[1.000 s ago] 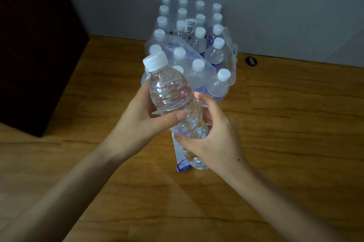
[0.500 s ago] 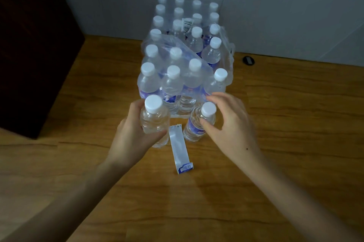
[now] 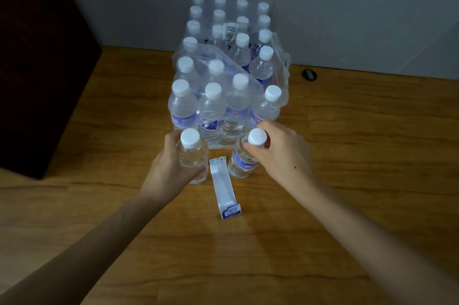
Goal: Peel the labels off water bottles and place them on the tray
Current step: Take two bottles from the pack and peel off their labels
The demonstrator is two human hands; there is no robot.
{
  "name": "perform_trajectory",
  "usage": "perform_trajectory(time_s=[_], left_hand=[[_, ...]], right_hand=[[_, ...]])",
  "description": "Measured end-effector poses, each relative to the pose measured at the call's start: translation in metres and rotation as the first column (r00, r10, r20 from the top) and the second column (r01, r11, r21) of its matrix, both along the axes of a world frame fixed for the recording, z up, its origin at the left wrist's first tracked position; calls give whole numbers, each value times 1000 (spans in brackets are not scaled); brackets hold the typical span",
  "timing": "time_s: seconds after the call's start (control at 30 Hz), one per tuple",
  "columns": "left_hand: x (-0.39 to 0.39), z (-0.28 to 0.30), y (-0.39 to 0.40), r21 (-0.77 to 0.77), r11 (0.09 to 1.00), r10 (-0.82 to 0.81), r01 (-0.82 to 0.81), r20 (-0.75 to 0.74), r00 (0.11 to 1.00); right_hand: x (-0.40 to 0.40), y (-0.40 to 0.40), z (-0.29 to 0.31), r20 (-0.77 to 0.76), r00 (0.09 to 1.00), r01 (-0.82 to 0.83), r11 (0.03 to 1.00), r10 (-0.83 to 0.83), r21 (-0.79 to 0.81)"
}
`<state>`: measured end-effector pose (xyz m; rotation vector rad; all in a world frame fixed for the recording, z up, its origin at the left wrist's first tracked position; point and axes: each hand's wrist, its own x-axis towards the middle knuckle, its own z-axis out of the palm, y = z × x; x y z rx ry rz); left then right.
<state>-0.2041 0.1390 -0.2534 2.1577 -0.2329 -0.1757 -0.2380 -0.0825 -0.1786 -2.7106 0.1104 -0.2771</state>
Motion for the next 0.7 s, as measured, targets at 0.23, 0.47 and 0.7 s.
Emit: perform_trajectory(time_s=[0.23, 0.47, 0.7], left_hand=[[-5, 33, -5, -37, 999, -27, 30, 82, 996], [-28, 77, -35, 130, 959, -282, 250, 452, 846], [-33, 67, -55, -324, 885, -359, 334, -17, 933]], right_hand=[[-1, -3, 25, 186, 982, -11, 972, -35, 236], [-3, -1, 55, 236, 972, -76, 928, -13, 366], [-5, 1, 71, 279, 960, -118, 872, -22, 475]])
